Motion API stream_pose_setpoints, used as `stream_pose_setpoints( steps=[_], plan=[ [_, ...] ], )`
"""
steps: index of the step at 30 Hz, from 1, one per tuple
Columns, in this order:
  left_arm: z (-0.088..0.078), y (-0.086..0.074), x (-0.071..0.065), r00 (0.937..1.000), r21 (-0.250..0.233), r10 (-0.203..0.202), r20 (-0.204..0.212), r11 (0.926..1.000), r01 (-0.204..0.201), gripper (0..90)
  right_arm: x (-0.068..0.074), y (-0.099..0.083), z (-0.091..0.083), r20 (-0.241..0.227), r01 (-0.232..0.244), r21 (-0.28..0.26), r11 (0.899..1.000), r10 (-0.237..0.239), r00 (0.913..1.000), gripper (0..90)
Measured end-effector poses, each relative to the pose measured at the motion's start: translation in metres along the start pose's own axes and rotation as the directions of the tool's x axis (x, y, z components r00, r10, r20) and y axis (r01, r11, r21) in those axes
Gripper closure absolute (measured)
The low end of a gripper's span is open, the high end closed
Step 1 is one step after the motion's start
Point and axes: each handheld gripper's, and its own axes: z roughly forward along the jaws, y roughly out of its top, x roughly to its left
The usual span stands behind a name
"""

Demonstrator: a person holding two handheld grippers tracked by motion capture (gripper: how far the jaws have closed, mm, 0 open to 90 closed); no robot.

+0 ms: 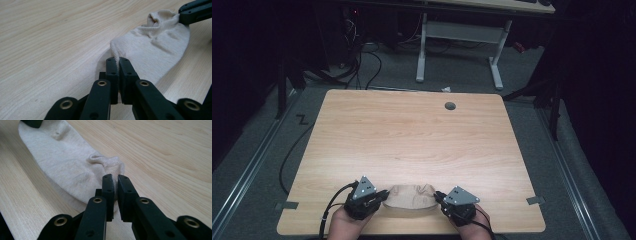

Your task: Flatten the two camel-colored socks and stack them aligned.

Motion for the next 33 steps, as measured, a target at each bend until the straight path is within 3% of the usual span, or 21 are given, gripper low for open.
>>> stream_pose_setpoints(
  steps=[7, 13, 18, 23, 33],
  plan=[
    [0.01, -0.004, 0.0, 0.9992, 0.077, 0.037, -0.017, 0.9964, -0.036, 85.6, 0.002, -0.004, 0.005, -0.015, 0.01, 0.047, 0.999, -0.009, 0.9998, 83.9],
    [0.014, -0.005, -0.002, 0.9974, 0.094, 0.065, -0.031, 0.9936, -0.062, 80.2, 0.0, -0.007, 0.008, -0.016, 0.0, 0.07, 0.998, 0.001, 0.9999, 79.4],
    [0.014, -0.003, -0.001, 0.9978, 0.084, 0.059, -0.03, 0.9948, -0.057, 75.2, -0.002, -0.008, 0.006, -0.012, -0.012, 0.06, 0.998, 0.013, 0.9998, 78.5],
    [0.014, -0.002, -0.002, 0.9972, 0.075, 0.066, -0.036, 0.9952, -0.063, 63.4, -0.004, -0.008, 0.004, -0.007, -0.022, 0.049, 0.999, 0.022, 0.9997, 75.8],
    [0.009, 0.0, 0.003, 0.9973, 0.044, 0.053, -0.052, 0.9977, -0.051, 56.9, -0.008, -0.007, 0.002, 0.009, -0.044, 0.021, 0.999, 0.044, 0.999, 73.7]
  ],
)
